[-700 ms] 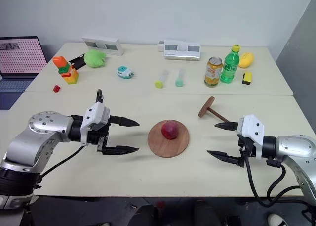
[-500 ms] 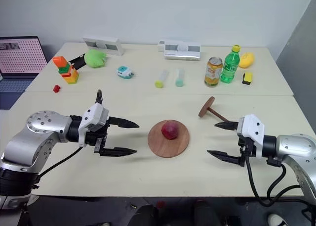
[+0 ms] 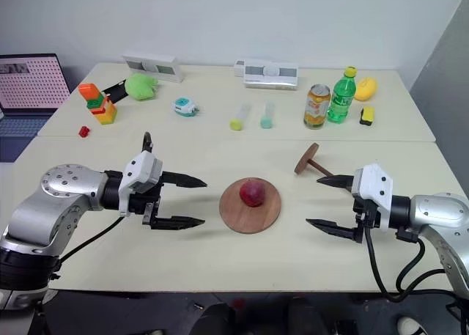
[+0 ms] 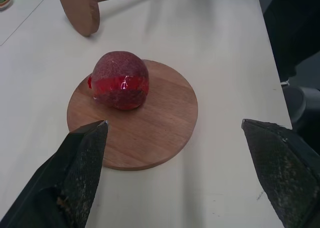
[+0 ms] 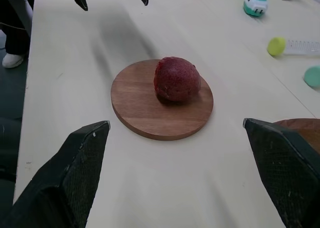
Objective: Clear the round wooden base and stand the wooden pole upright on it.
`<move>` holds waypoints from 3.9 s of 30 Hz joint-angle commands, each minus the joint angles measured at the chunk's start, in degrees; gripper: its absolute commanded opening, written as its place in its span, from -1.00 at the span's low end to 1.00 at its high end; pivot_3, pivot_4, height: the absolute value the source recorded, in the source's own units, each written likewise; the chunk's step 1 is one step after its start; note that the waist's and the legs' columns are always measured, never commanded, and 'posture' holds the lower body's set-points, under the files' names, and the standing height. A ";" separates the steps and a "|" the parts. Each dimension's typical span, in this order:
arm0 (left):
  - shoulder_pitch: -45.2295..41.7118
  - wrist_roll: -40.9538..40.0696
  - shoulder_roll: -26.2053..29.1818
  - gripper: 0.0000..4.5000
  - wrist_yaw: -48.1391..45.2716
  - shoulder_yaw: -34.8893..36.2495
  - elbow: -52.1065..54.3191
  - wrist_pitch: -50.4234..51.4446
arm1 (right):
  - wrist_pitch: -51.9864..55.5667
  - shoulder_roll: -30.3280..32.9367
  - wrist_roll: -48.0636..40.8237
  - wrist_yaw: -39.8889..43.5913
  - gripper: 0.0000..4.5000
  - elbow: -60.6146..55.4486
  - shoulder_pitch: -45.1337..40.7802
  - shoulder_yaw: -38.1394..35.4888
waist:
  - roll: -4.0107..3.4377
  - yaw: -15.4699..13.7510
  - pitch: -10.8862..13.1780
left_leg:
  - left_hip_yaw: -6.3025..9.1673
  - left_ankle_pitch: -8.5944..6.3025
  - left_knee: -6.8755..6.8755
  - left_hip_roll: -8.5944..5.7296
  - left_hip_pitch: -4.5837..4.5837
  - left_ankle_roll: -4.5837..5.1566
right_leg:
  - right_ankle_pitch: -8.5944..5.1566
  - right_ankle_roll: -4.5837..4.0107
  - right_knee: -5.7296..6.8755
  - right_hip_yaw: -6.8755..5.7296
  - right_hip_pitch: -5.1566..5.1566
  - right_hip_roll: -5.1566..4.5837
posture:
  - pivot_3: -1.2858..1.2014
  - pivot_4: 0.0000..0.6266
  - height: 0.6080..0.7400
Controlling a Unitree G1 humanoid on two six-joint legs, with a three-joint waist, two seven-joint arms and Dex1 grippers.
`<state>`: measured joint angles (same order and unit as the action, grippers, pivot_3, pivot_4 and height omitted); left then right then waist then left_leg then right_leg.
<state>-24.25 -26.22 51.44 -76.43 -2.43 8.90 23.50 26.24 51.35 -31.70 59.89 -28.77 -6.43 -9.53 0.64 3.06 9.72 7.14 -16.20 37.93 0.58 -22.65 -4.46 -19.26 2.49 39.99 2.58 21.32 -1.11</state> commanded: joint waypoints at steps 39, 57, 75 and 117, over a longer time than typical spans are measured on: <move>-29.08 24.50 -28.24 0.40 -2.82 -18.00 -49.11 -32.46 | 11.93 -1.22 -6.37 -10.16 1.00 -9.56 -6.11 1.93 | 0.01 0.07 -0.01 | 0.09 0.01 0.10 -0.11 -0.06 -0.01 | 0.00 0.00 0.02 -0.08 -0.01 -0.03 | 0.03 -0.52 1.00; -27.23 22.21 -21.03 0.18 30.87 3.03 -43.45 -7.41 | 12.46 -7.72 -6.97 -16.29 1.00 -9.38 -7.53 5.46 | 0.02 0.21 -0.01 | 0.25 0.02 0.14 -0.11 -0.07 -0.01 | 0.00 0.00 0.07 -0.16 0.00 -0.03 | 0.03 -0.52 1.00; -39.00 23.09 -25.63 0.81 57.60 10.42 -74.80 -12.33 | 11.46 -13.88 0.91 -20.82 1.00 -4.18 -14.65 11.81 | 0.07 0.38 -0.04 | 0.28 0.15 0.13 -0.17 -0.15 -0.25 | 0.00 0.01 0.09 -0.22 0.12 -0.10 | 0.03 -0.52 1.00; -10.60 5.14 -2.45 0.97 -14.35 -2.86 -11.80 -12.69 | 44.71 3.19 7.84 -16.19 1.00 21.84 -44.57 30.27 | -0.13 0.48 0.04 | -0.04 0.01 0.09 -0.09 -0.10 0.01 | 0.00 0.00 0.09 0.02 0.13 -0.06 | 0.03 -0.52 1.00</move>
<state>-33.94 -21.10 49.25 -89.90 -5.03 -3.40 12.36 69.28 54.47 -27.86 43.93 -10.73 -48.47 17.21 0.51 3.55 9.75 7.08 -16.19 38.05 0.47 -22.74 -4.45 -19.24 2.51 40.10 2.64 21.46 -1.20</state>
